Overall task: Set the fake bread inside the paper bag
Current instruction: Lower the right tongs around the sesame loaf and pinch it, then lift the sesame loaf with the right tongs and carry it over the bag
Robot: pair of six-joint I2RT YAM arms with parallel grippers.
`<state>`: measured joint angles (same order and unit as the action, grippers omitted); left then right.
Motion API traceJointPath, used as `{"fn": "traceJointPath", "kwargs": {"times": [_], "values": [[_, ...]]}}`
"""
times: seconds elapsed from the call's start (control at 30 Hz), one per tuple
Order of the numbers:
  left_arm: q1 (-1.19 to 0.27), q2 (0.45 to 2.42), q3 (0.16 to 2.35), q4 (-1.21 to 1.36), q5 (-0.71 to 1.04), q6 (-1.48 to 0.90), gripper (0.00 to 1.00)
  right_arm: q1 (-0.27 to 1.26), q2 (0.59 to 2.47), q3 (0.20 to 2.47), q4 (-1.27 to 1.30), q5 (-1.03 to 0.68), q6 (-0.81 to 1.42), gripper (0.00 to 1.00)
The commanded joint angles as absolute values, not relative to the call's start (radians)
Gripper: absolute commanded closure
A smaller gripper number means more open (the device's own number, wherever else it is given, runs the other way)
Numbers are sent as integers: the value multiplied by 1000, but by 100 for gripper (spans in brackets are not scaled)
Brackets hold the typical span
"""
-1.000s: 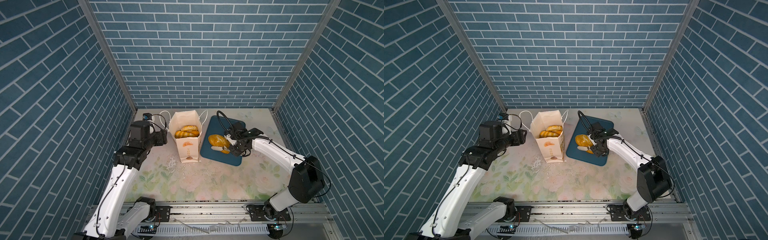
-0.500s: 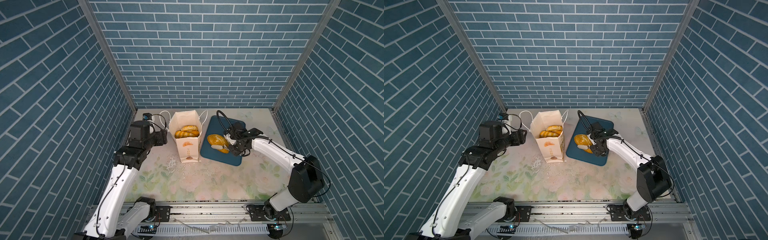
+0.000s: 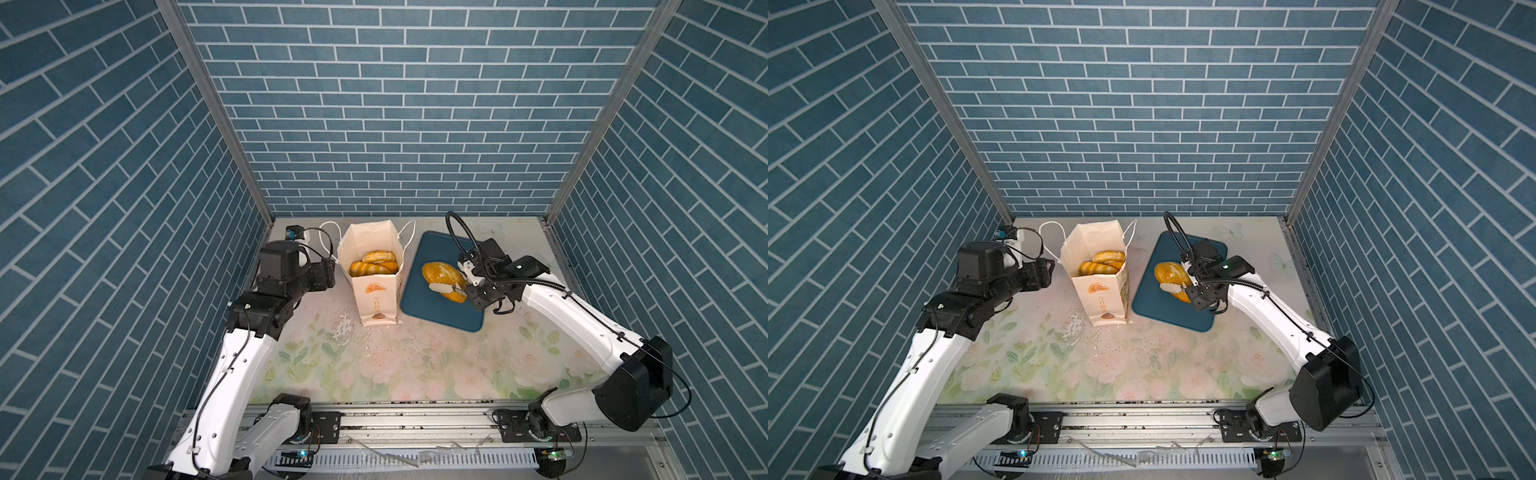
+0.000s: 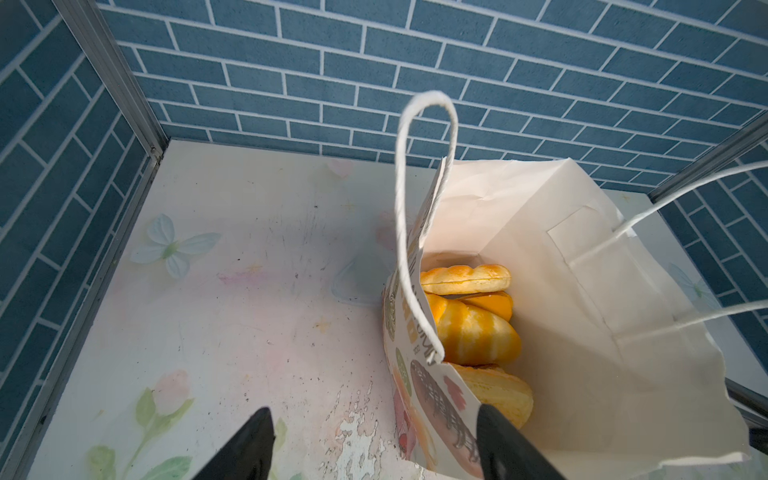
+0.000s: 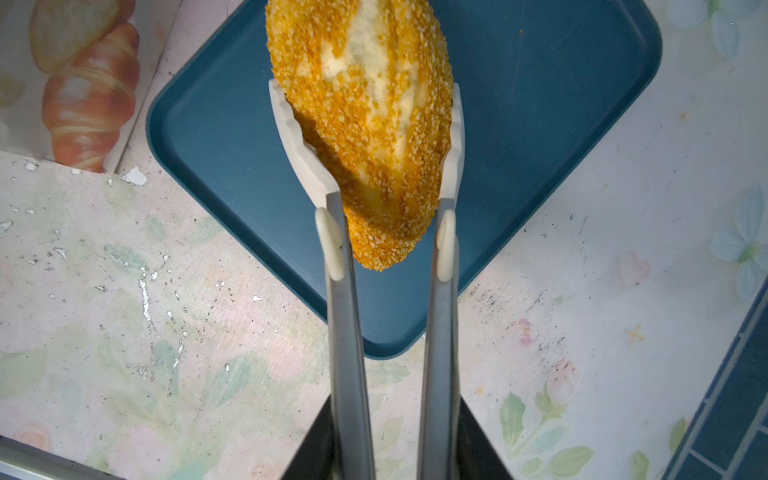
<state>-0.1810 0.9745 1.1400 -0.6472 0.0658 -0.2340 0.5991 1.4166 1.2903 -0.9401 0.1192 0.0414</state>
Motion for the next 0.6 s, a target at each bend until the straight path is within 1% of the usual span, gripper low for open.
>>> {"fn": "traceJointPath", "kwargs": {"times": [0.0,0.57], "values": [[-175,967,1164,-652,78,-228,22,596,1362,1356,-964,153,101,80],[-176,959,1170,-638,125,-274,22,599,1255,1610,-1037,236,195,80]]}}
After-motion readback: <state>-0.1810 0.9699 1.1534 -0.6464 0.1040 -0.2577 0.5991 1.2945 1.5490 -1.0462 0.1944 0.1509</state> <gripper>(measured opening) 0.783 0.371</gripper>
